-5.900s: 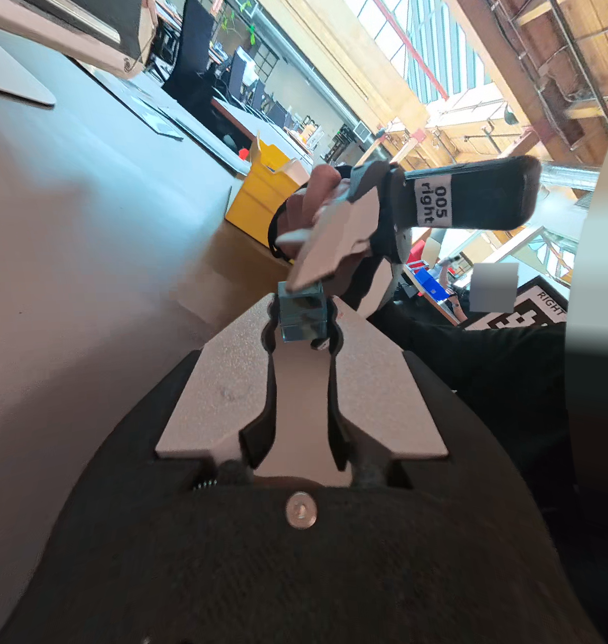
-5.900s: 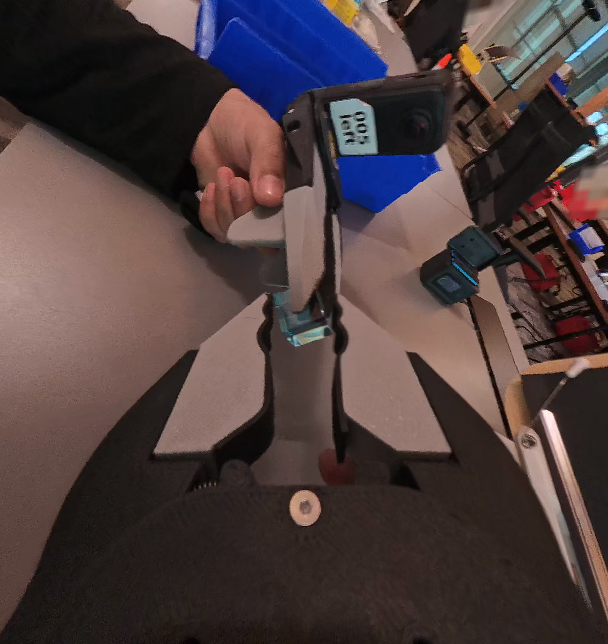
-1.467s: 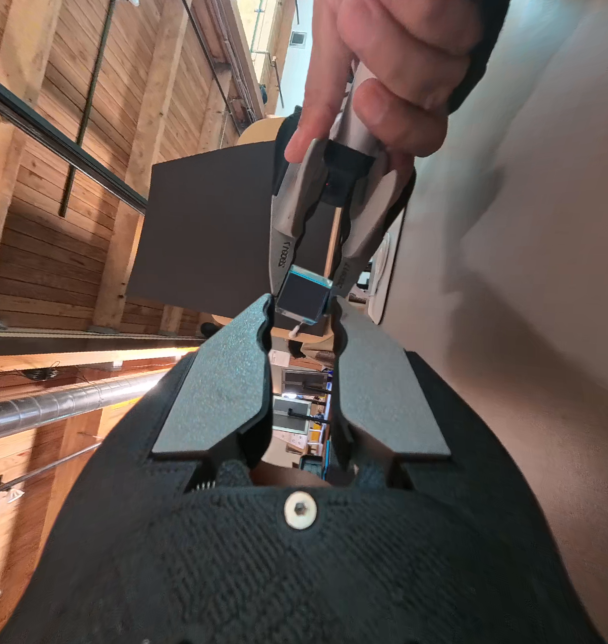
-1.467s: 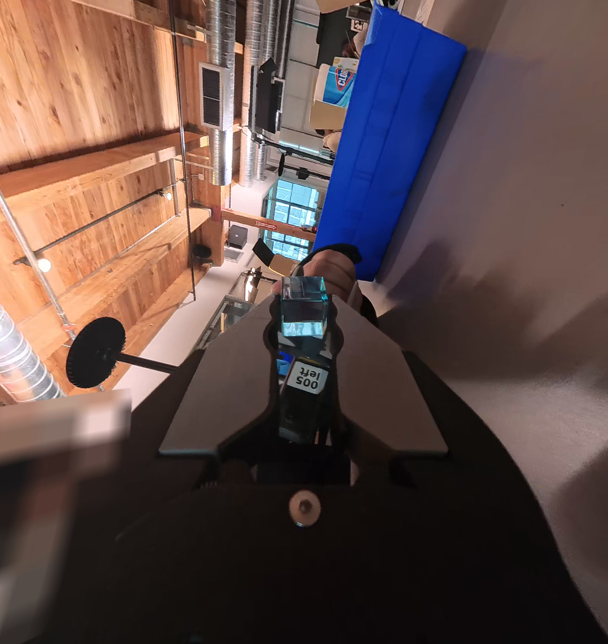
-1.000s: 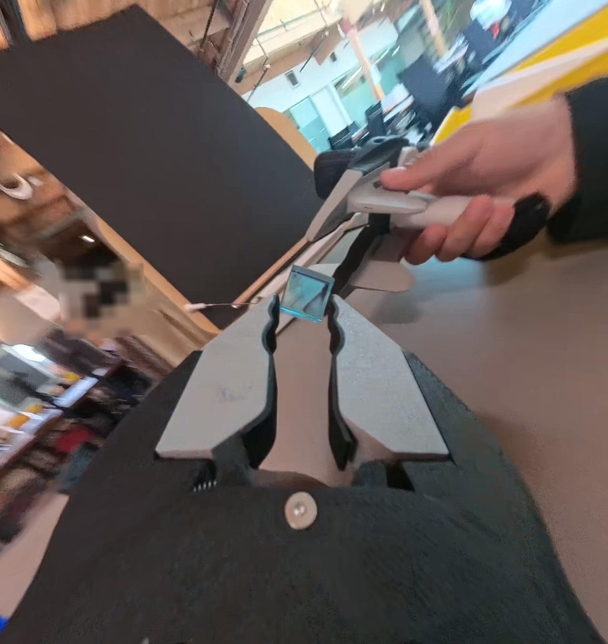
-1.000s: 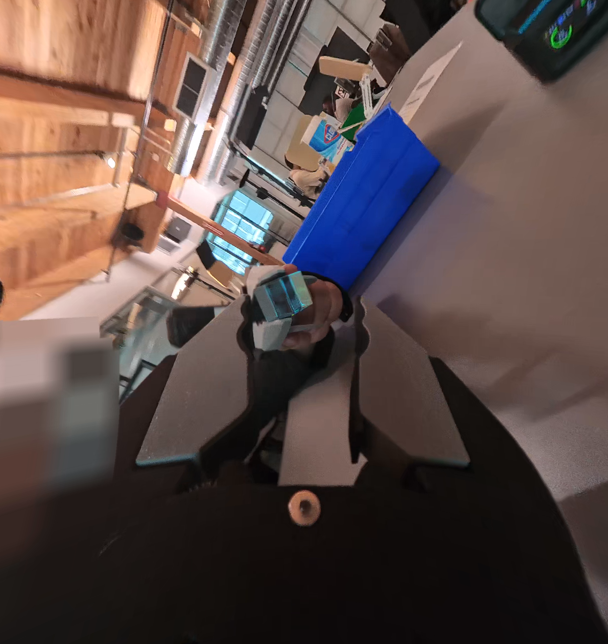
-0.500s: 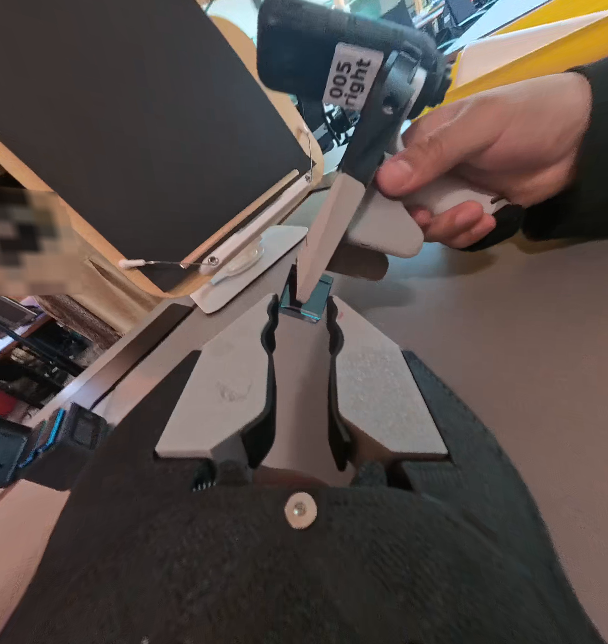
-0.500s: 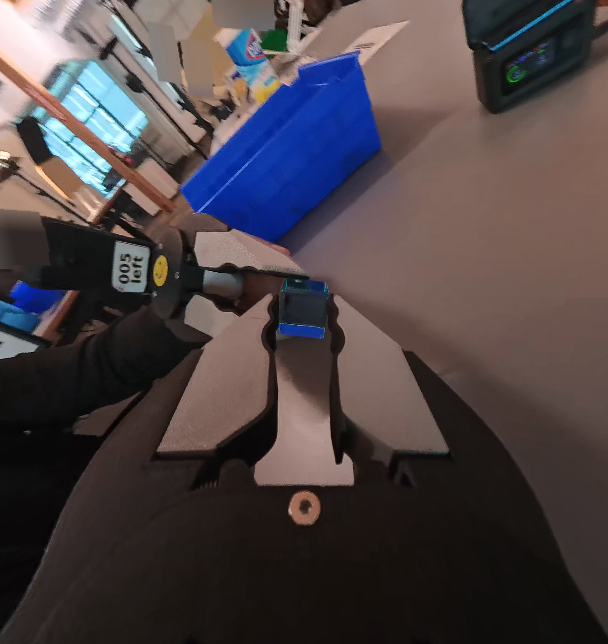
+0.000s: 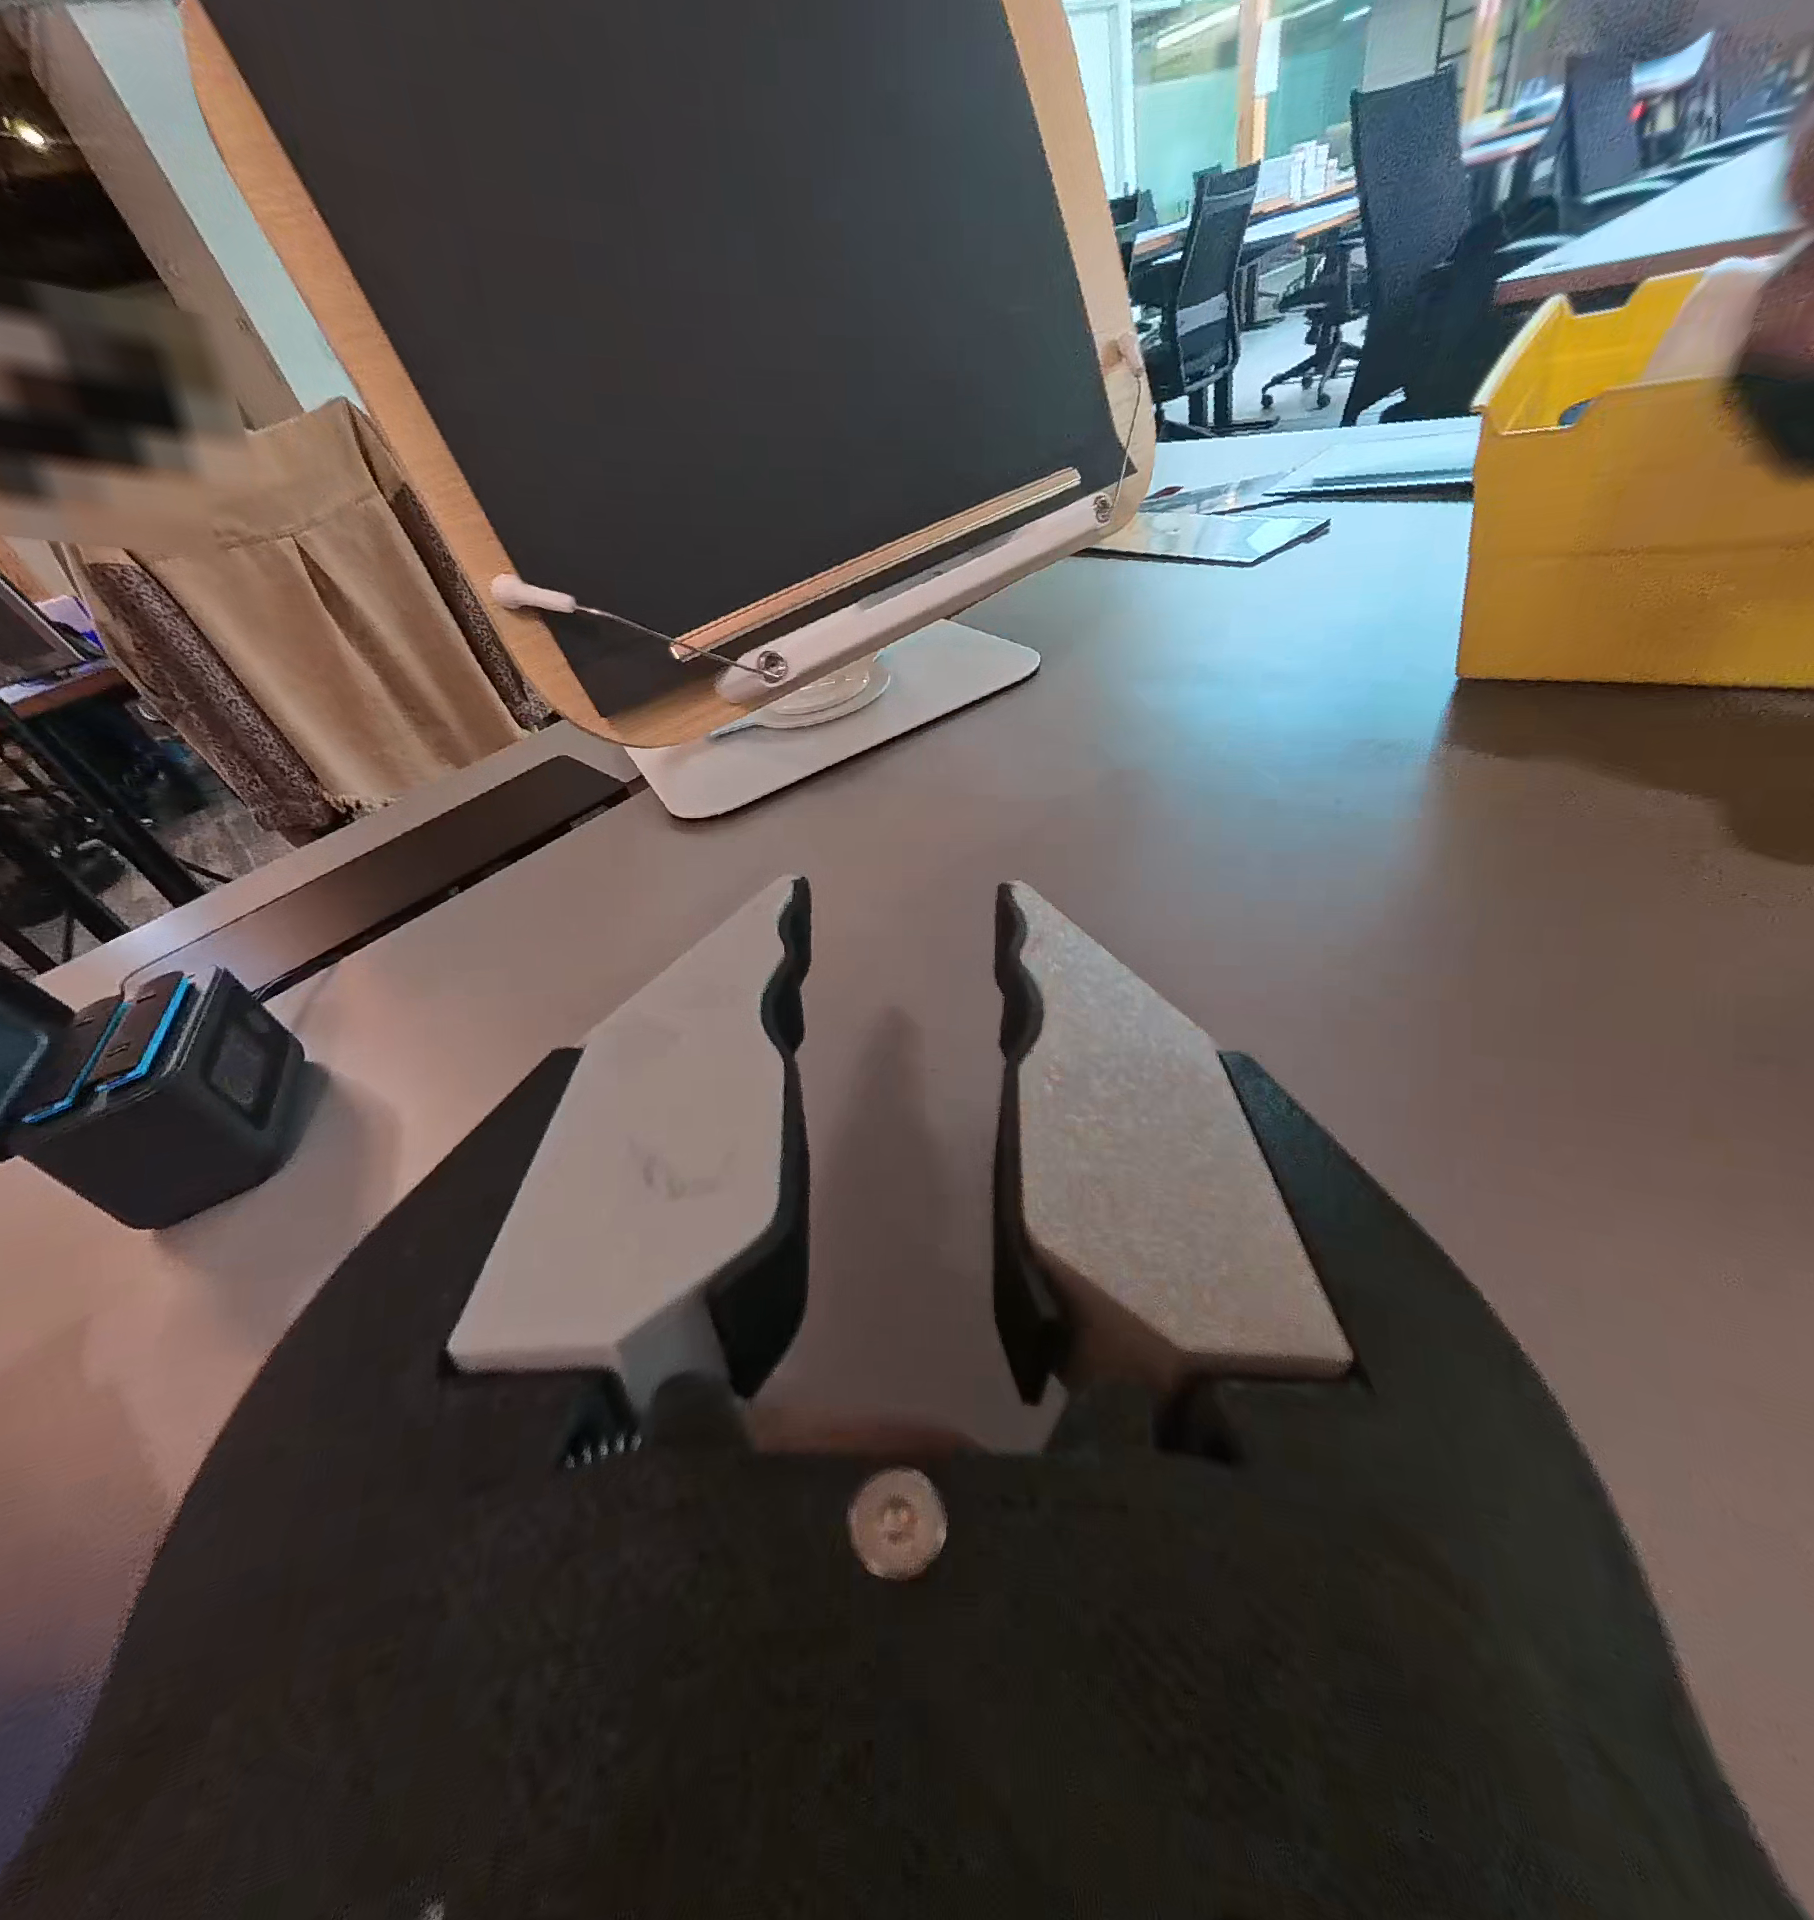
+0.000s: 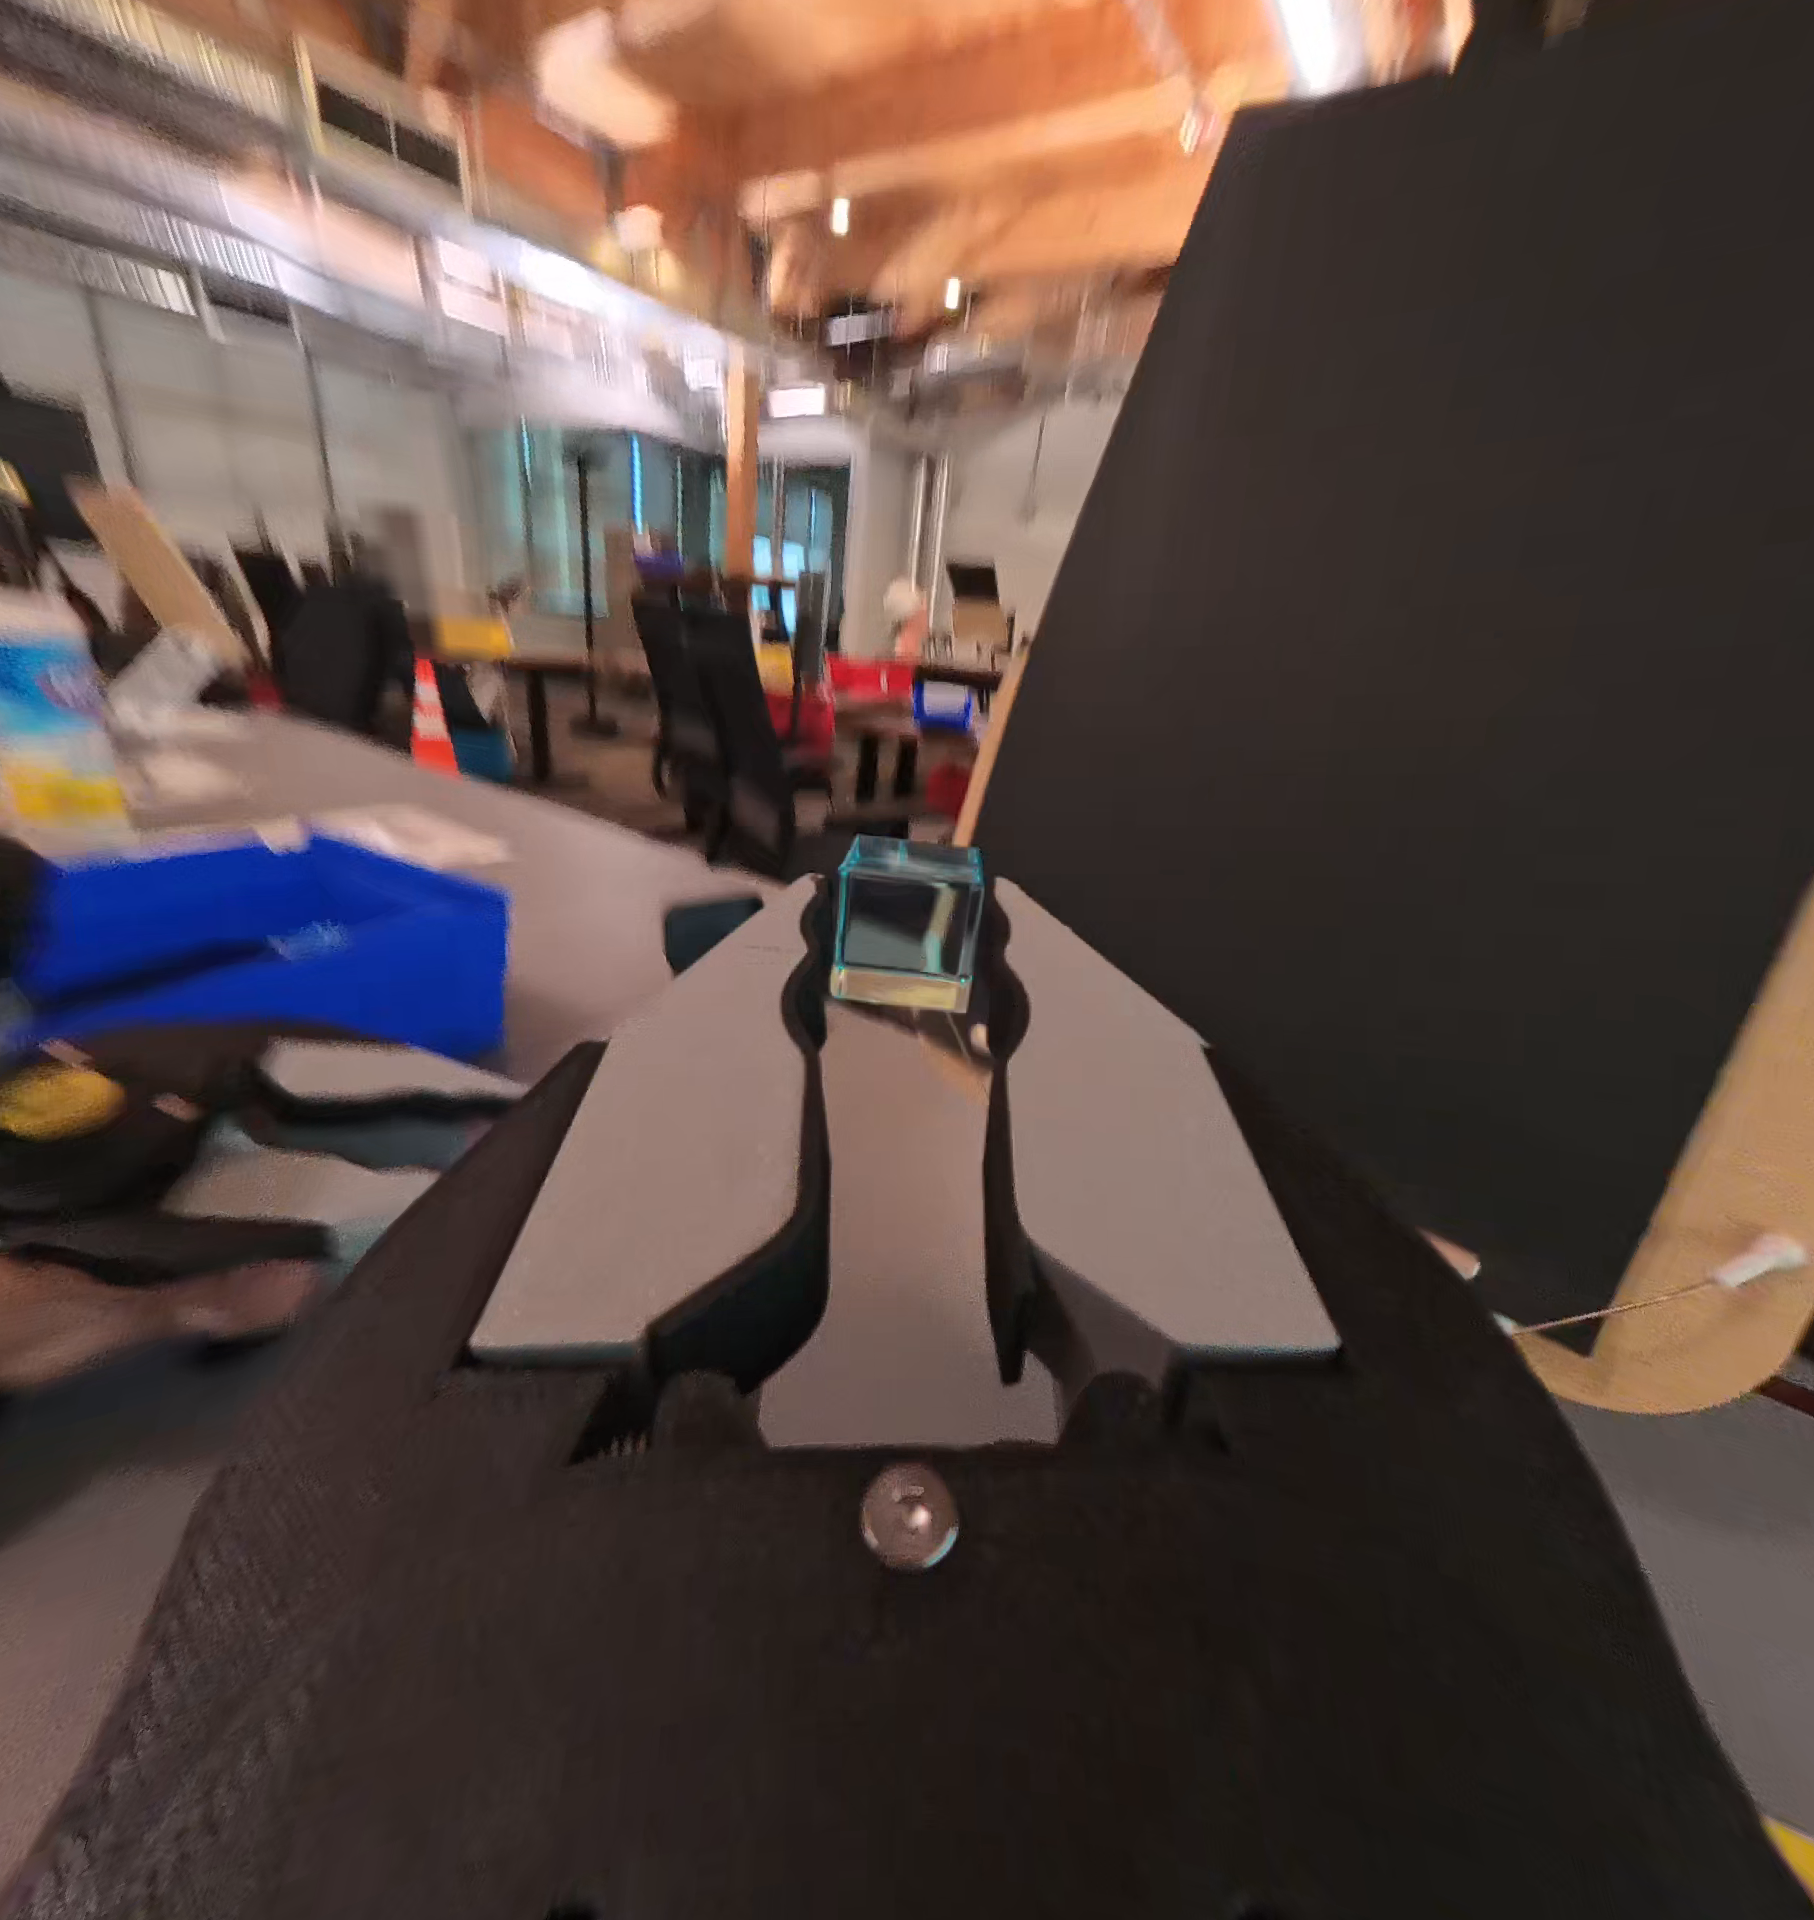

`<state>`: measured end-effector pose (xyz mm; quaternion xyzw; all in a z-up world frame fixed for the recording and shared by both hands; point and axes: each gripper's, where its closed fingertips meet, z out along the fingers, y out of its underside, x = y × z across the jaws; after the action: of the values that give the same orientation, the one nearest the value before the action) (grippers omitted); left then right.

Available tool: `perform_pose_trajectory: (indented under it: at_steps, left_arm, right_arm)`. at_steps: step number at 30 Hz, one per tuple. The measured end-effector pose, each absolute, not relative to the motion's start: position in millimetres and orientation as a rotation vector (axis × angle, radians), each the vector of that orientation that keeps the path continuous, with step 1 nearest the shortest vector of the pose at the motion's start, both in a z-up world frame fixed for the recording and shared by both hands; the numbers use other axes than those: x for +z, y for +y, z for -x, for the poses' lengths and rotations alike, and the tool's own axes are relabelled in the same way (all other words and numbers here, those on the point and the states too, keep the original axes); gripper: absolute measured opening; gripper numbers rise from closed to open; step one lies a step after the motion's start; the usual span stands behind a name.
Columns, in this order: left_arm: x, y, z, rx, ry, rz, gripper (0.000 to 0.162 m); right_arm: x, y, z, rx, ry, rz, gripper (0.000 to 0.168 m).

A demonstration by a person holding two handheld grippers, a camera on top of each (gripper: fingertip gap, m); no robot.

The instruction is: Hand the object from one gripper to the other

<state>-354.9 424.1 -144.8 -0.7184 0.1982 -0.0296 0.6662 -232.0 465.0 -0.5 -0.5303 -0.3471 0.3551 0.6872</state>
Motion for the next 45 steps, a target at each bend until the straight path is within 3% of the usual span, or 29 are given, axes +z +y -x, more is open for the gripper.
perform_pose_trajectory:
  at_steps: [5, 9, 16, 18, 21, 36, 41, 45]
  left_arm:
    - [-145, 425, 358, -0.071, 0.427, 1.627, 0.030]
    - [-145, 424, 354, -0.047, 0.453, 1.623, 0.028]
    - [-151, 421, 342, 0.020, 0.543, 1.618, 0.028]
    - [-151, 421, 340, 0.020, 0.552, 1.615, 0.028]
    - [-149, 421, 342, 0.009, 0.537, 1.611, 0.027]
    - [-148, 422, 345, -0.016, 0.516, 1.617, 0.026]
    - [-147, 423, 348, -0.035, 0.486, 1.619, 0.026]
    - [-147, 423, 349, -0.041, 0.482, 1.623, 0.025]
  right_arm:
    - [77, 423, 108, 0.680, -0.631, 1.173, 0.024]
    - [72, 463, -6, 0.338, -0.486, 1.335, 0.024]
    - [-66, 549, -70, 0.362, -0.484, 1.805, 0.023]
    - [-103, 563, -70, 0.360, -0.504, 1.917, 0.015]
    - [-129, 577, -77, 0.321, -0.474, 2.059, 0.027]
    - [63, 519, 92, 0.460, -0.851, 1.648, 0.061]
    - [60, 440, 193, 0.738, -1.048, 1.578, 0.074]
    - [3, 404, 269, 0.798, -1.219, 1.563, 0.070]
